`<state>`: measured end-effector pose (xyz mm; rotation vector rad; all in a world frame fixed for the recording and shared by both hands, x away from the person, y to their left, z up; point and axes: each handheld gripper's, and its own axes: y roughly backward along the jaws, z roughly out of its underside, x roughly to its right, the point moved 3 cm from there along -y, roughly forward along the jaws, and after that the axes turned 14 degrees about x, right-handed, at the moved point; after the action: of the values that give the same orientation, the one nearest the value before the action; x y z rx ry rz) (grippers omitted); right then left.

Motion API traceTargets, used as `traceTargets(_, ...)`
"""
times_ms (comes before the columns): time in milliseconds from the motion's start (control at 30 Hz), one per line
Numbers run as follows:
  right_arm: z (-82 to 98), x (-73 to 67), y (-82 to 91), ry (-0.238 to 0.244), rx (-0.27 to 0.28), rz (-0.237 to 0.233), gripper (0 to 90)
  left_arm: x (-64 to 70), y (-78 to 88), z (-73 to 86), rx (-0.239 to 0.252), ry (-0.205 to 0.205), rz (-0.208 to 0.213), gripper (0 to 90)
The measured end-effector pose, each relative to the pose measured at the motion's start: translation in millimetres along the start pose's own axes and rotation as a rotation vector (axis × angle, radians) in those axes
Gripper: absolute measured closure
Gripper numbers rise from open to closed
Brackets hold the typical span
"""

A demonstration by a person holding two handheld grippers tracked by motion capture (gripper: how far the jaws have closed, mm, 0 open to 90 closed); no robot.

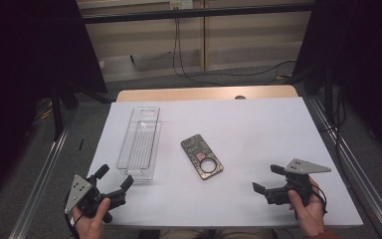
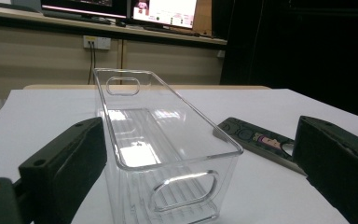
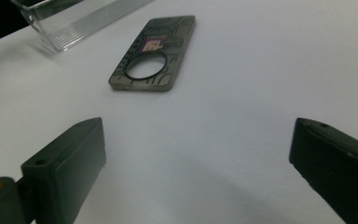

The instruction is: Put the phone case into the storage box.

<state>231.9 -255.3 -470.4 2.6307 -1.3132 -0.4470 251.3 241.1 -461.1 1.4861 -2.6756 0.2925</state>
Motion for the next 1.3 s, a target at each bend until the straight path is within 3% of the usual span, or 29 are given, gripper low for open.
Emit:
traceTargets(133, 1.2, -5.6, -6.7, 0.002, -0.045, -0.050, 2.4, -1.1, 0.2, 0.3, -0.005, -0.005, -0.008, 3.2)
traceTargets(233, -0.4, -11.6, -10.7, 0.012, -0.040, -0.118, 1.7, -0.7, 0.3, 0.7, -0.010, -0.007, 0.001, 3.2)
traceTargets(333, -0.9, -17.5, -14.9, 0.016, -0.068, -0.125, 2.6, -0.4, 0.1, 1.1, -0.013, -0.009, -0.001, 3.2)
traceTargets(500, -1.0, -23.7, -22.5, 0.019, -0.118, -0.180, 2.1, -1.2, 0.1, 1.2, -0.022, -0.020, -0.003, 3.2)
traceTargets(1300, -24.4, -58.8, -92.3, 0.070, -0.266, -0.386, 39.8, -1.2, -1.0, 2.3, -0.029, -0.015, 0.028, 3.1)
